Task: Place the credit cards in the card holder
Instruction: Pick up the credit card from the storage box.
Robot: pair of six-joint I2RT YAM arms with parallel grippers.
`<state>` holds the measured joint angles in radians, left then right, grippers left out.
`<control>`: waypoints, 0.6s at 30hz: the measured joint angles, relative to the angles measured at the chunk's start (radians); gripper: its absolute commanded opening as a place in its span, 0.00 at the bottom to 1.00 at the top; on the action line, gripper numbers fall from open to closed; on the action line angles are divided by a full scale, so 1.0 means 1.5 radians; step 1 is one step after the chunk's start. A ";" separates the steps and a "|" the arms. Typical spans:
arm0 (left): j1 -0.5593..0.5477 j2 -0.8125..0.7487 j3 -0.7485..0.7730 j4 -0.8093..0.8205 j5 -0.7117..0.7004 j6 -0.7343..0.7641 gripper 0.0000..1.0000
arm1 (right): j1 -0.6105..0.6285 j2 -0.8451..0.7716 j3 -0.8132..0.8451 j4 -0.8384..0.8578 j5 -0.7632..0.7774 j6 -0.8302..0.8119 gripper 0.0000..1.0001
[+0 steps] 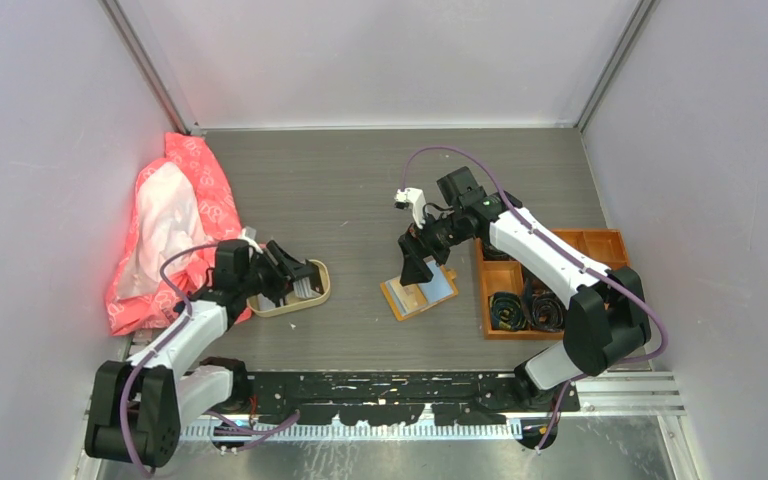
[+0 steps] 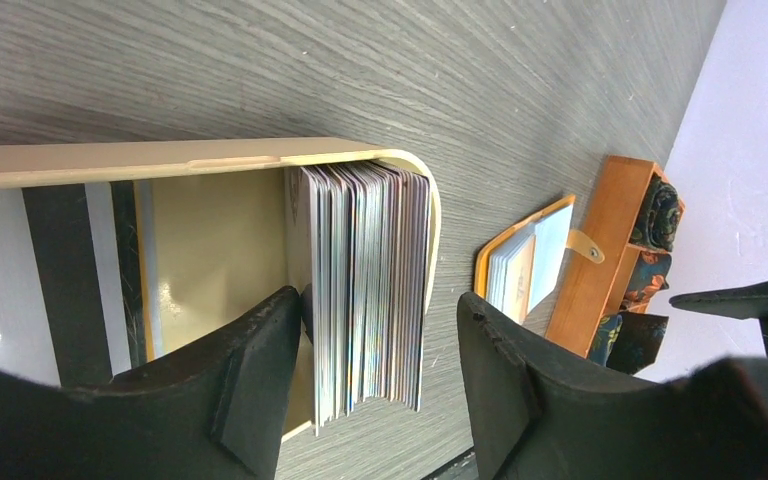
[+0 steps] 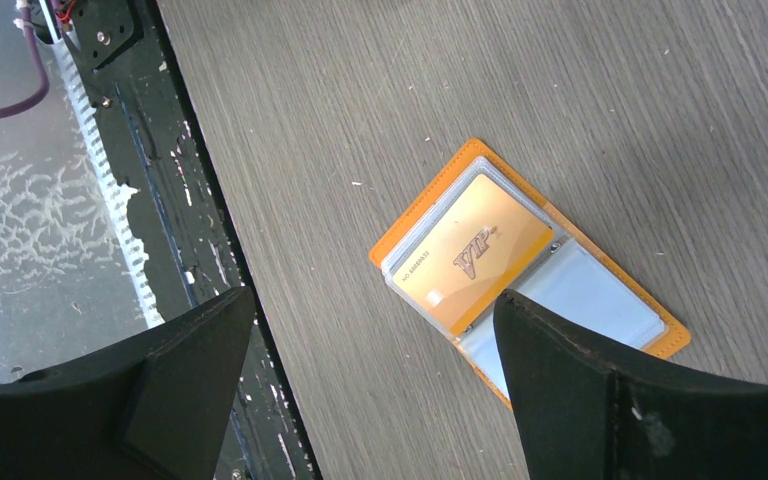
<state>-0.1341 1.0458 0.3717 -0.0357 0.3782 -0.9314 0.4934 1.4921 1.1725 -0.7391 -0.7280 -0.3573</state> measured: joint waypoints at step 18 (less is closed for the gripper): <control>0.004 -0.071 0.000 -0.080 -0.033 0.038 0.46 | -0.003 0.000 0.000 -0.002 -0.003 -0.002 0.94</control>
<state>-0.1287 0.9390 0.3714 -0.1558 0.3294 -0.8738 0.4889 1.4921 1.1725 -0.7418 -0.7322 -0.3595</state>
